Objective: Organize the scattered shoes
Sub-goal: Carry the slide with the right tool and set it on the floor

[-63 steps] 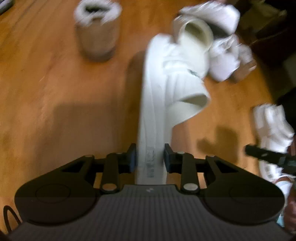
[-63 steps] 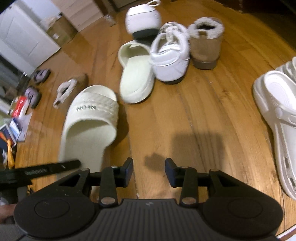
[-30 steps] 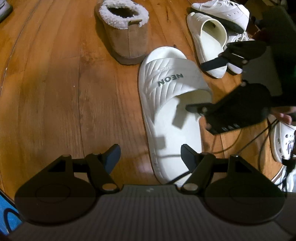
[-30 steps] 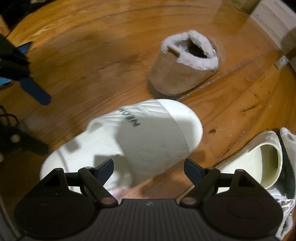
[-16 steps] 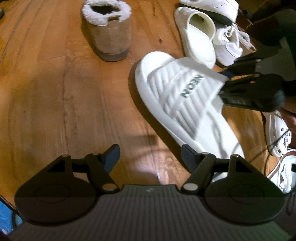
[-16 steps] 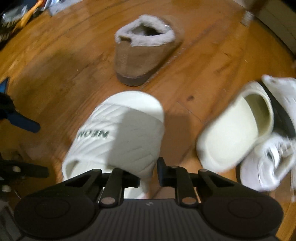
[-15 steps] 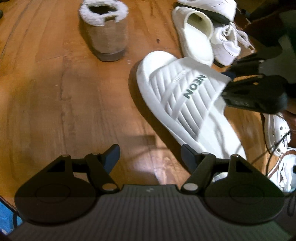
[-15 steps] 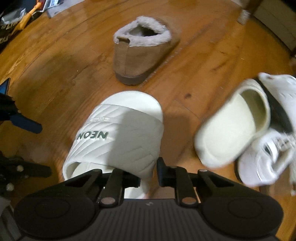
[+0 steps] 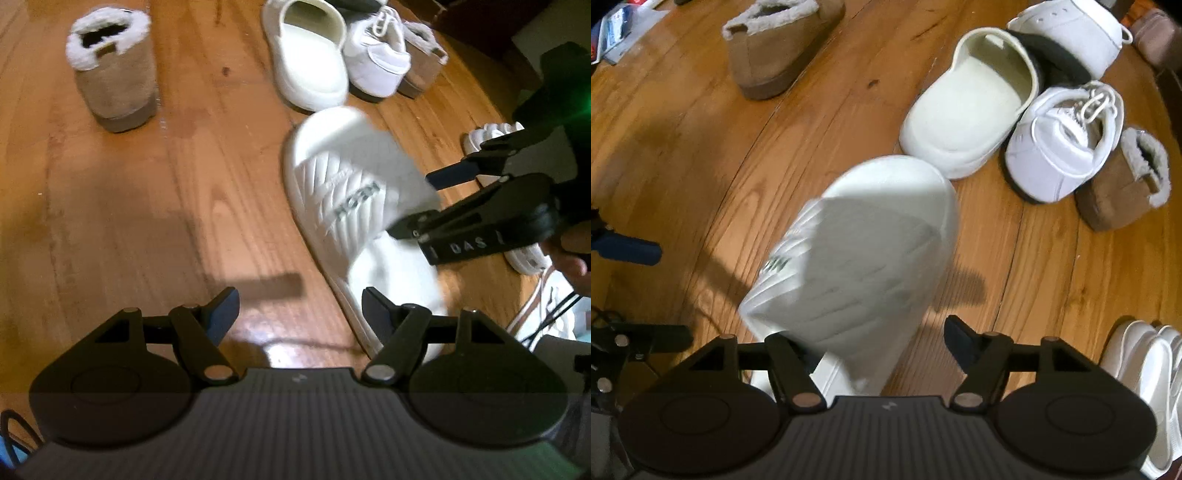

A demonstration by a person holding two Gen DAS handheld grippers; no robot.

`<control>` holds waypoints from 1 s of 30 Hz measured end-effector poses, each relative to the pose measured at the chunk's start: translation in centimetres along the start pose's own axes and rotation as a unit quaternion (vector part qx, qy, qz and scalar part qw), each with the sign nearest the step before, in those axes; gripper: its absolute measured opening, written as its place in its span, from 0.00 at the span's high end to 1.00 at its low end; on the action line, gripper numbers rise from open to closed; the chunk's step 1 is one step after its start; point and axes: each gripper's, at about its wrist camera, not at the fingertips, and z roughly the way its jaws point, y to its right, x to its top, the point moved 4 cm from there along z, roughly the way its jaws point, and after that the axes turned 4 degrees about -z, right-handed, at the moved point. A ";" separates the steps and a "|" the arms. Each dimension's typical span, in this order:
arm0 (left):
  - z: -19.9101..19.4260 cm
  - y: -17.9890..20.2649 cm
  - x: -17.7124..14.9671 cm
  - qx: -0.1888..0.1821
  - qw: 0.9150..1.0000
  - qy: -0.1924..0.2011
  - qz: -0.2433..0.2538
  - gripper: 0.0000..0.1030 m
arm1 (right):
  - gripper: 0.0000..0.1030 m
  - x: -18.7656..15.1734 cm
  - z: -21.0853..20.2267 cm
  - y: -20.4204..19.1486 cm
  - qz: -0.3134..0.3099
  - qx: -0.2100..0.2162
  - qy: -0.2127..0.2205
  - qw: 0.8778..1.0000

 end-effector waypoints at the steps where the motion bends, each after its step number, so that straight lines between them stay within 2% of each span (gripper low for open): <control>1: 0.0 0.3 0.0 -0.007 1.000 -0.005 0.003 0.29 | 0.25 0.0 -0.4 0.1 0.000 0.007 0.002 1.000; 2: 0.1 0.5 0.1 -0.012 1.000 -0.008 0.005 0.29 | 0.20 0.0 -1.2 0.2 0.002 0.020 0.006 1.000; 4: 0.1 1.0 0.2 -0.029 0.999 -0.017 0.005 0.29 | 0.19 0.1 -3.1 0.8 0.016 0.046 0.019 0.999; 9: -0.3 1.9 1.4 -0.051 0.999 -0.014 0.008 0.29 | 0.20 2.3 -4.3 1.9 0.043 0.049 0.051 0.997; 12: -1.4 1.4 4.0 -0.040 0.999 0.027 0.006 0.29 | 0.25 3.3 -4.7 3.3 0.084 0.064 0.069 0.992; 13: -2.0 1.0 5.4 -0.031 0.998 0.049 0.007 0.29 | 0.27 3.6 -4.8 3.9 0.103 0.076 0.073 0.989; 15: -2.6 0.3 8.1 -0.005 0.996 0.085 0.015 0.28 | 0.38 4.1 -4.6 4.8 0.135 0.098 0.071 0.983; 17: -2.8 -0.3 11.2 0.031 0.992 0.122 0.030 0.27 | 0.38 4.4 -5.1 5.4 0.174 0.117 0.082 0.974; 19: -1.8 -0.6 14.8 0.068 0.986 0.147 0.048 0.27 | 0.39 5.0 -5.9 6.4 0.229 0.142 0.110 0.957; 23: 1.8 0.1 19.5 0.099 0.980 0.154 0.081 0.27 | 0.39 6.1 -5.4 8.1 0.289 0.129 0.123 0.941; 25: 4.5 0.7 21.4 0.120 0.975 0.150 0.108 0.26 | 0.31 6.5 -4.2 9.1 0.312 0.128 0.124 0.933; 27: 6.4 1.0 22.1 0.130 0.974 0.143 0.120 0.26 | 0.30 6.4 -2.8 10.3 0.336 0.125 0.121 0.926; 30: 8.4 1.3 23.2 0.146 0.970 0.146 0.128 0.26 | 0.30 5.4 -1.8 11.2 0.343 0.135 0.107 0.924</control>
